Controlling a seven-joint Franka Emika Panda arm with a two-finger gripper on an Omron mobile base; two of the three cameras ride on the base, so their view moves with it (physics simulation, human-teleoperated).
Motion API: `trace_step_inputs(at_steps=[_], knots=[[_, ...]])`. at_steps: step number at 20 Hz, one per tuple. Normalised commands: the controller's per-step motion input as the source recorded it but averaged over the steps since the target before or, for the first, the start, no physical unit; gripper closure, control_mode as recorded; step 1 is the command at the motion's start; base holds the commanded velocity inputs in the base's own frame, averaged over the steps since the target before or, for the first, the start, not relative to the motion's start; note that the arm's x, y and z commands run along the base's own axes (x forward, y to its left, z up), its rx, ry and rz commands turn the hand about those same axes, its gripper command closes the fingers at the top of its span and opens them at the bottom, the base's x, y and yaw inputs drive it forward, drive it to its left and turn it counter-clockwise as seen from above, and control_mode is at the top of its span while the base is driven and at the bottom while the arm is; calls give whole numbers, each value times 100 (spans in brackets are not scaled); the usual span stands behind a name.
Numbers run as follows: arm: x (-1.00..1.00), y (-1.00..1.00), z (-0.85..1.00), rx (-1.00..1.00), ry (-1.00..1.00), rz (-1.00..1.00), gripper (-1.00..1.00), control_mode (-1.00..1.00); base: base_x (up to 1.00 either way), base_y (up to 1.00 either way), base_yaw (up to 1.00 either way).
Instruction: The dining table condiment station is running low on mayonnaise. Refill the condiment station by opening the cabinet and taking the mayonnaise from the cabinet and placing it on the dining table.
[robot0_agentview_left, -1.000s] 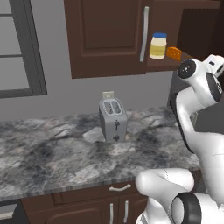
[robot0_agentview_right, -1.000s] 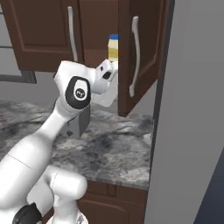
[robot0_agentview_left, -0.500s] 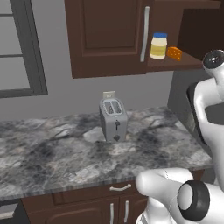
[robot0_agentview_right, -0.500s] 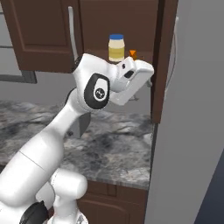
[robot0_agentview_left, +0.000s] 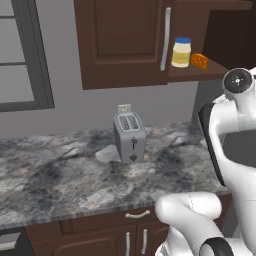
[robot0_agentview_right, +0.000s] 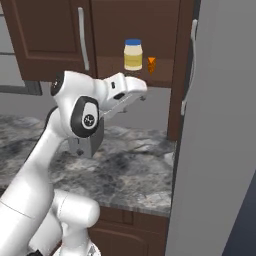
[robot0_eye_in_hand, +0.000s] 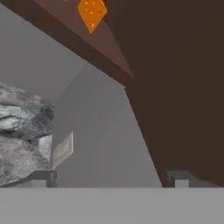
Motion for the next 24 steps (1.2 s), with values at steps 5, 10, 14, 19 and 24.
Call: trace_step_inputs(at_steps=[5,10,14,19,24], knots=[[0,100,-11,21,-52,27,-100,-100,0,0,0],[0,100,35,17,-29,18,-100,-100,0,0,0],[0,87,68,15,-22,11,-100,-100,0,0,0],[0,78,61,13,-27,14,-100,-100,0,0,0],[28,39,43,23,-22,15,-100,-100,0,0,0]])
